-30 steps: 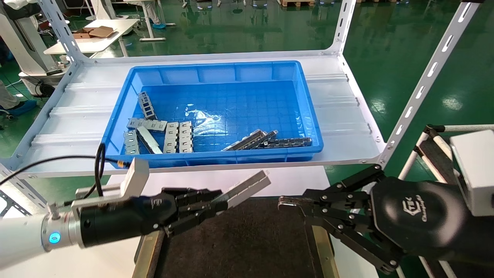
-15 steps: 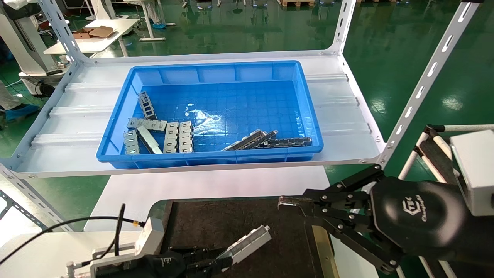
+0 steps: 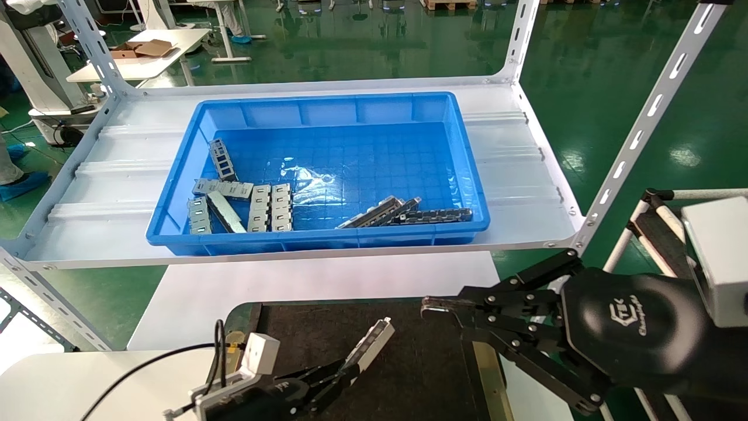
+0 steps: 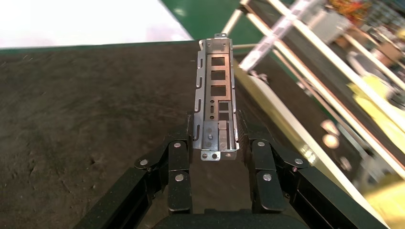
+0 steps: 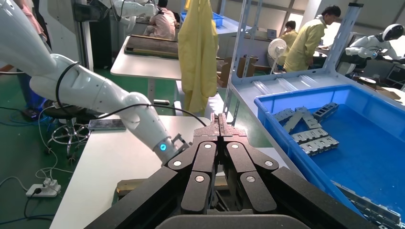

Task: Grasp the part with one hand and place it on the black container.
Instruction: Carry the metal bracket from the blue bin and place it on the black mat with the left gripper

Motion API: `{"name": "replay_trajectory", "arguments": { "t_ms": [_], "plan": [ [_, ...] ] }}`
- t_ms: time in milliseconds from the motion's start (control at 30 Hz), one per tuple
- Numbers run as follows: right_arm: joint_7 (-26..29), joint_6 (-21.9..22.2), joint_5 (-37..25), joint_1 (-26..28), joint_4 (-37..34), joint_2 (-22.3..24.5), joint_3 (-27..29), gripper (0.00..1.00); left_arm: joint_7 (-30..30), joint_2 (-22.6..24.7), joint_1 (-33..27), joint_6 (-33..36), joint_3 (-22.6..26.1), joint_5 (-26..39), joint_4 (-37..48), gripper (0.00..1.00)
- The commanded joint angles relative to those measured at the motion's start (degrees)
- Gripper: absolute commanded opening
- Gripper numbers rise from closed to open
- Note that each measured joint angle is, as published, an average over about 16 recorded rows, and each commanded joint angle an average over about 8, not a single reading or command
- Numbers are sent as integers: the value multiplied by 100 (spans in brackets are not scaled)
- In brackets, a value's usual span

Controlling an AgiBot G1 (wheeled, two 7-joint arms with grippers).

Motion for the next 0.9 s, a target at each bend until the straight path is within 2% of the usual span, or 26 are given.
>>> {"name": "replay_trajectory", "arguments": {
  "t_ms": [33,233,467,900],
  "plan": [
    [0,0,0,0,0,0,0,0,-244,88,153,-502,34,103,-256,0],
    [-1,0,1,0,0,0,-1,0,-990,359,305,-1482,321,461,-668,0],
    [-1,1,1,1,0,1,-2,0,-1677,671,267,-2340,637,816,-735,0],
    [-2,2,3,1,0,2,-4,0,-2312,1327,145,-3655,1053,1262,-427,0]
  ]
}}
